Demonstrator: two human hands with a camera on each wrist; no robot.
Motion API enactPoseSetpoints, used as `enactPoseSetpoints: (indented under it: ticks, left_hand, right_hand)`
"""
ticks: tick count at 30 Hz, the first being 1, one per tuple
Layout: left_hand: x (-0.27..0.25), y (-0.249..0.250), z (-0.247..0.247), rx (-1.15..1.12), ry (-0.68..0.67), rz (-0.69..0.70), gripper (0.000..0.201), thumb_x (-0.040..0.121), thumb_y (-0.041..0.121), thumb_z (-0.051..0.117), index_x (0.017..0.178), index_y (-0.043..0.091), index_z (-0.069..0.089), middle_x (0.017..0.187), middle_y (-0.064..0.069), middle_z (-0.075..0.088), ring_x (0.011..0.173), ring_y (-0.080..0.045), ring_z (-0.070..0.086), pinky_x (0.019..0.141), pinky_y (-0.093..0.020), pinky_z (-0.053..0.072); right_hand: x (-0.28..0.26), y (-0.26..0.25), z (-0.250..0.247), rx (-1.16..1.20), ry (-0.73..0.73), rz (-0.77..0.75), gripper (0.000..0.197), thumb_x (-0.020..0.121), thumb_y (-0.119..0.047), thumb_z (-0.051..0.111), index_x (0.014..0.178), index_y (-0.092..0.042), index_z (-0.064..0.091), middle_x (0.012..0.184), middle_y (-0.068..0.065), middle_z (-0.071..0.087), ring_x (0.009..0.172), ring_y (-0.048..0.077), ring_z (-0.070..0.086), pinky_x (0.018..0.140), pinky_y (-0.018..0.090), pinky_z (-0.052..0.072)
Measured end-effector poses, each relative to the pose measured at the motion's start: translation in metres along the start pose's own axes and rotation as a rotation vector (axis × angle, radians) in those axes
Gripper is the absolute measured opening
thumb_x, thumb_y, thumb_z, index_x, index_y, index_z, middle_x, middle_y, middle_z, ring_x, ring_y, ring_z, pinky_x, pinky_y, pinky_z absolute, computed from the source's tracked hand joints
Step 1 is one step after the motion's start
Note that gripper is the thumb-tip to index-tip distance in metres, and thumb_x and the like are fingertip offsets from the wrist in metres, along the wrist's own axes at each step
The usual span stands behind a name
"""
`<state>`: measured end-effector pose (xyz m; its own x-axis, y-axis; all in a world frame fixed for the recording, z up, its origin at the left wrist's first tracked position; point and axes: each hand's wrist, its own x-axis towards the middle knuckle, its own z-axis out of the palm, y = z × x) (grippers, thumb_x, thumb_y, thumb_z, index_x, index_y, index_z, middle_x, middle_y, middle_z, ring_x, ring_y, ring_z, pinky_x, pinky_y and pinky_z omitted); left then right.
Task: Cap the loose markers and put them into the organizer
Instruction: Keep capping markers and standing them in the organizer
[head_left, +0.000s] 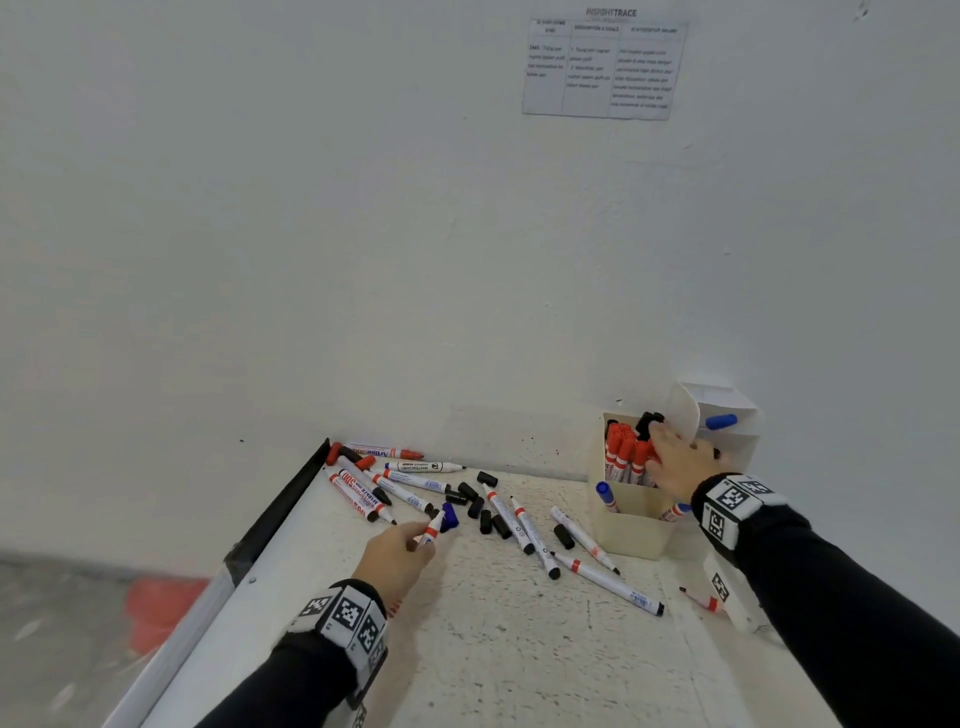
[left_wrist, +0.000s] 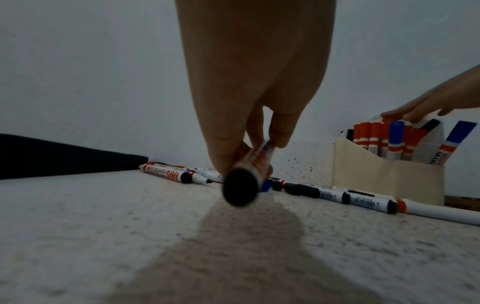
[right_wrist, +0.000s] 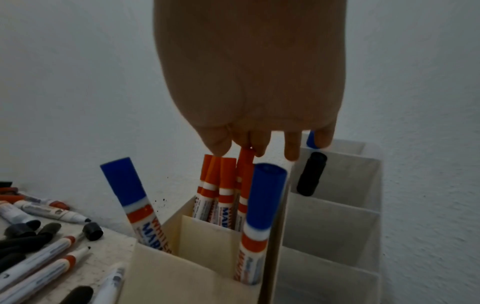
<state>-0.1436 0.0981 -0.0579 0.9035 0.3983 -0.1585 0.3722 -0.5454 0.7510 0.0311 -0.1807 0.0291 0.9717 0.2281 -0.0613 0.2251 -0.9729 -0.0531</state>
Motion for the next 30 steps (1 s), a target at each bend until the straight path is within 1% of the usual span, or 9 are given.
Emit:
enactPoseSetpoints:
  ticks: [3,5,7,11,16,20,24,27,30]
  left_hand:
    - [0.001,-0.006,0.001,-0.018,0.012,0.012,0.039,0.093,0.023,0.052,0.132,0.017,0.049,0.114,-0.002,0.06,0.072,-0.001,0.055,0.058,-0.01,0.04]
    - [0.002,-0.009,0.001,-0.034,0.039,0.01,0.036,0.092,0.022,0.055,0.127,0.015,0.053,0.11,-0.003,0.061,0.07,-0.003,0.056,0.058,-0.01,0.042]
    - [0.004,-0.011,0.002,-0.054,0.058,-0.004,0.032,0.091,0.021,0.056,0.123,0.014,0.057,0.106,-0.003,0.062,0.071,-0.007,0.058,0.064,-0.012,0.046]
    - [0.003,-0.016,0.002,-0.045,0.069,-0.031,0.03,0.091,0.018,0.057,0.12,0.016,0.059,0.113,-0.004,0.063,0.088,-0.013,0.057,0.09,-0.026,0.049]
    - [0.001,-0.018,0.005,-0.012,0.048,-0.04,0.035,0.089,0.016,0.057,0.124,0.018,0.058,0.121,-0.001,0.06,0.099,-0.01,0.052,0.092,-0.022,0.042]
    - [0.001,-0.016,0.006,-0.046,0.064,-0.031,0.033,0.089,0.021,0.059,0.122,0.018,0.06,0.119,0.0,0.064,0.093,-0.007,0.054,0.089,-0.019,0.041]
    - [0.001,-0.017,0.009,-0.06,0.065,-0.01,0.034,0.088,0.025,0.06,0.122,0.02,0.06,0.116,0.002,0.065,0.089,-0.005,0.057,0.082,-0.017,0.043]
    - [0.001,-0.019,0.008,-0.099,0.07,-0.007,0.034,0.089,0.023,0.059,0.123,0.019,0.059,0.117,0.002,0.065,0.09,-0.006,0.057,0.085,-0.019,0.043]
    - [0.003,-0.019,0.009,-0.11,0.066,0.013,0.033,0.09,0.02,0.057,0.123,0.018,0.059,0.119,0.002,0.064,0.093,-0.005,0.054,0.089,-0.019,0.04]
  right_hand:
    - [0.005,0.003,0.007,0.046,-0.005,-0.002,0.062,0.097,-0.031,0.033,0.148,-0.018,0.0,0.157,-0.001,0.005,0.138,0.033,0.019,0.113,0.049,0.022]
    - [0.007,0.0,0.009,0.069,0.164,-0.011,0.052,0.096,-0.027,0.035,0.144,-0.016,0.019,0.15,0.006,0.027,0.13,0.031,0.033,0.108,0.047,0.029]
    - [0.003,-0.006,0.009,0.097,0.222,-0.02,0.036,0.095,-0.024,0.033,0.129,-0.015,0.042,0.133,0.008,0.049,0.119,0.028,0.045,0.103,0.044,0.032]
    - [-0.007,-0.015,0.002,0.083,0.11,-0.024,0.037,0.096,-0.024,0.032,0.132,-0.02,0.039,0.137,0.002,0.043,0.127,0.025,0.038,0.106,0.047,0.023]
    - [-0.023,-0.048,-0.012,0.431,0.471,-0.179,0.021,0.092,-0.016,0.043,0.109,-0.015,0.056,0.105,0.004,0.058,0.094,0.019,0.052,0.084,0.034,0.044]
    - [-0.044,-0.092,-0.004,0.513,0.093,-0.304,0.023,0.095,-0.016,0.04,0.104,-0.006,0.059,0.082,0.003,0.06,0.06,0.011,0.05,0.052,0.019,0.04]
    - [-0.044,-0.111,0.045,0.193,-0.279,-0.228,0.035,0.096,-0.021,0.035,0.123,-0.009,0.055,0.124,0.011,0.056,0.084,0.016,0.056,0.073,0.025,0.046]
    - [-0.039,-0.107,0.08,0.123,-0.32,-0.121,0.043,0.094,-0.025,0.035,0.134,-0.013,0.044,0.147,0.013,0.033,0.119,0.024,0.047,0.097,0.031,0.04]
    - [-0.036,-0.103,0.092,0.048,-0.29,-0.047,0.045,0.098,-0.031,0.028,0.139,-0.016,0.036,0.145,0.013,0.031,0.128,0.029,0.038,0.105,0.034,0.032]
